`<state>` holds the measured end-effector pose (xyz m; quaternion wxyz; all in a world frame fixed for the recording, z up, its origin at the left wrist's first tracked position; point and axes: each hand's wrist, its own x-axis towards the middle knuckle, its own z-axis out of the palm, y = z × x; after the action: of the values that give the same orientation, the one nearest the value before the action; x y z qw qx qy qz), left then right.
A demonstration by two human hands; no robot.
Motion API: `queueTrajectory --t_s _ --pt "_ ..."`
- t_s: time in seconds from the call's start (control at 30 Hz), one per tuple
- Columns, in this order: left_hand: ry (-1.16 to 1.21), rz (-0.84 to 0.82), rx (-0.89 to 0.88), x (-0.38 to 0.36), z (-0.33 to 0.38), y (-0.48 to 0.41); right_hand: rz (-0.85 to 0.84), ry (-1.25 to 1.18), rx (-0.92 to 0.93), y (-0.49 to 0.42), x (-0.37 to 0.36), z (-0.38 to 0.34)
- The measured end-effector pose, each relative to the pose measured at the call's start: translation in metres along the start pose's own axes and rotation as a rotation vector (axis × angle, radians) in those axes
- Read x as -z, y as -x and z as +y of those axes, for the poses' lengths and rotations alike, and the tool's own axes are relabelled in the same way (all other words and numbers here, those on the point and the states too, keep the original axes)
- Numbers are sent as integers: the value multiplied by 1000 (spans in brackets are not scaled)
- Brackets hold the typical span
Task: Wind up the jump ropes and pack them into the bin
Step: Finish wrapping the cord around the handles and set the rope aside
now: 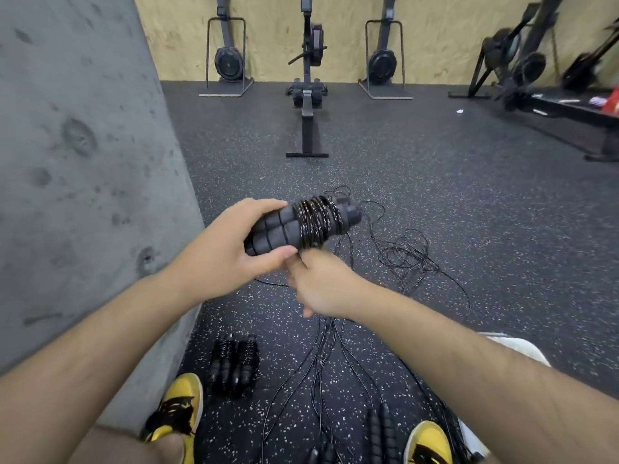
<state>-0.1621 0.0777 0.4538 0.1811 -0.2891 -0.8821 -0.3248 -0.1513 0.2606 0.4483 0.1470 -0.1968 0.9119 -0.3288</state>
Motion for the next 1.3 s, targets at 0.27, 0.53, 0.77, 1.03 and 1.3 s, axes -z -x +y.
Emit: queueTrajectory --t_s 0.27,0.53,0.77,1.03,1.3 --pt "-343 -27 41 7 -38 -6 -154 279 30 29 2 -22" --pt "-482 -134 -69 5 -57 -6 176 659 210 49 32 -31" --pt "-456 -208 -202 0 -38 -6 564 960 605 14 51 -7" --pt "-337 -245 -361 7 0 1 505 852 748 -3 85 11" --pt "-118 -150 -322 28 33 17 321 502 751 -9 86 8"
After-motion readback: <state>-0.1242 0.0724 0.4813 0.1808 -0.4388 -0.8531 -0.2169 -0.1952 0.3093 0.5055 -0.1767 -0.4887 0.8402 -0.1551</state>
